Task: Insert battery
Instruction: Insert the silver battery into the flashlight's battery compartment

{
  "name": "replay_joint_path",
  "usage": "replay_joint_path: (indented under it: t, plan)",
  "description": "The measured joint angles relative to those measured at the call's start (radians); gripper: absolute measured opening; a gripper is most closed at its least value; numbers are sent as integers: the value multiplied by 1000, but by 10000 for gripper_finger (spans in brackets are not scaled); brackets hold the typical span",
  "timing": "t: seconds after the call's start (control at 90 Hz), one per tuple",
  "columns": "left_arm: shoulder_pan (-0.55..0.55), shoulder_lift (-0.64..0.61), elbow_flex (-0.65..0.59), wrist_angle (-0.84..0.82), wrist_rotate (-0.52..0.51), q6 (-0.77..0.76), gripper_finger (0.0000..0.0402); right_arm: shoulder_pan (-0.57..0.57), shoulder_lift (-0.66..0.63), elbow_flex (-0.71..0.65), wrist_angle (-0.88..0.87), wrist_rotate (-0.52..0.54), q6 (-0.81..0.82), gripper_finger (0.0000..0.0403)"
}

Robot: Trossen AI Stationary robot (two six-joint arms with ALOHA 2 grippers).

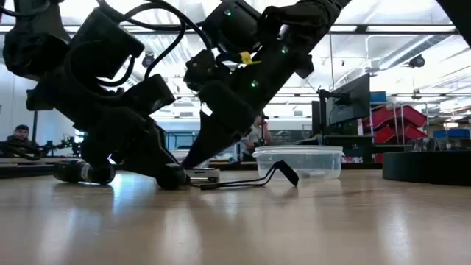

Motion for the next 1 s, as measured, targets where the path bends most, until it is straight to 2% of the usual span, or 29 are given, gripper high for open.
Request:
replay_joint_path:
  t: [0.422, 0.722, 1.0]
  plan:
    - [0, 0, 0, -1, 0, 0, 75, 4, -29, 51, -8, 1, -10, 0]
    - [0, 0, 0, 0, 1, 0, 76, 6, 36, 50, 0, -2, 10, 0]
    - [0, -2, 0, 0, 0, 0, 105, 6, 36, 48, -4, -1, 10, 0]
